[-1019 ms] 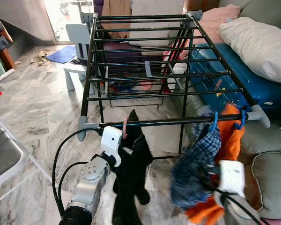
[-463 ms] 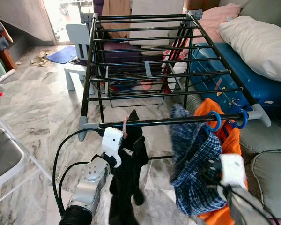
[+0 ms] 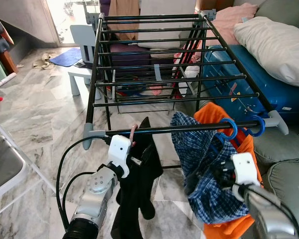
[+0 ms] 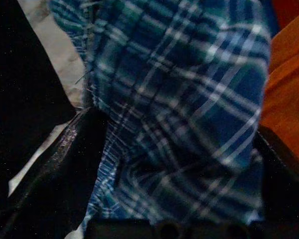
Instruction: Hang hanger
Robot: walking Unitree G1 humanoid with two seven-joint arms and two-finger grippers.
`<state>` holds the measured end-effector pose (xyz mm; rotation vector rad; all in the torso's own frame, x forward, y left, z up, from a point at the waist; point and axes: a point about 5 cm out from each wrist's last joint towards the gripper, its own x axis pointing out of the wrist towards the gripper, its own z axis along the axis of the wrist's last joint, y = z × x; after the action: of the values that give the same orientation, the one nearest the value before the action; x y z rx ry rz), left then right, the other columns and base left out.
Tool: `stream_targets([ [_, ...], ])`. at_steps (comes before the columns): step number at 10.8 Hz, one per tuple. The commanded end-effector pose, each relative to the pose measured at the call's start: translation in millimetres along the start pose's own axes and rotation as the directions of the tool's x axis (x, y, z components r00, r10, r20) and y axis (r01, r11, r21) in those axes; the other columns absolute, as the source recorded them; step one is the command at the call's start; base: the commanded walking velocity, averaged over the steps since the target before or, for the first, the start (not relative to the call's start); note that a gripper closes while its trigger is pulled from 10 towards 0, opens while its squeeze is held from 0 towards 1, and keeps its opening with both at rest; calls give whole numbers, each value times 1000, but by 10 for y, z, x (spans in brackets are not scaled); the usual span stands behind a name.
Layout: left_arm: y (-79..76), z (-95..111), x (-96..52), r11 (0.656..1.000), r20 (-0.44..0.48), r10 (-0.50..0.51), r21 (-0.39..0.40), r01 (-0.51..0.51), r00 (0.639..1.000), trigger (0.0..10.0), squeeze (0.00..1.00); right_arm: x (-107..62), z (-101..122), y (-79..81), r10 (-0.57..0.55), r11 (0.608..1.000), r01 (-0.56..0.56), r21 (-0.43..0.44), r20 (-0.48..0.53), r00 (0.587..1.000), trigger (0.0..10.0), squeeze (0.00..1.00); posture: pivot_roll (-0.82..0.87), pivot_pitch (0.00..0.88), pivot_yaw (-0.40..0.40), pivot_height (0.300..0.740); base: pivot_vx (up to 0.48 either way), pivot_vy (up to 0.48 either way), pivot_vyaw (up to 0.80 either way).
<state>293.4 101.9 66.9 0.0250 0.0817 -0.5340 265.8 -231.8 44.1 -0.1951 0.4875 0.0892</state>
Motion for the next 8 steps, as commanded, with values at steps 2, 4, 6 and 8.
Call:
stream_targets([
  [2, -2, 2, 28, 1000, -9, 2, 9, -2, 1000, 10000, 0, 61, 61, 16, 25, 999, -24, -34, 16, 1000, 0, 0, 24, 0, -30, 740, 0, 0, 0],
  [4, -18, 8, 45, 1000, 0, 7, 9, -7, 1000, 10000, 0, 121, 119, 46, 17, 999, -15, -34, 45, 999, 0, 0, 24, 0, -31, 740, 0, 0, 0],
  [6, -24, 10, 59, 1000, 1, 6, 10, -6, 1000, 10000, 0, 128, 104, 64, 22, 999, -20, -49, 47, 999, 0, 0, 22, 0, -34, 740, 0, 0, 0],
  [8, -42, 6, 71, 1000, 0, 3, 10, -3, 1000, 10000, 0, 133, 84, 65, 14, 999, -12, -50, 48, 999, 0, 0, 18, 0, -31, 740, 0, 0, 0],
])
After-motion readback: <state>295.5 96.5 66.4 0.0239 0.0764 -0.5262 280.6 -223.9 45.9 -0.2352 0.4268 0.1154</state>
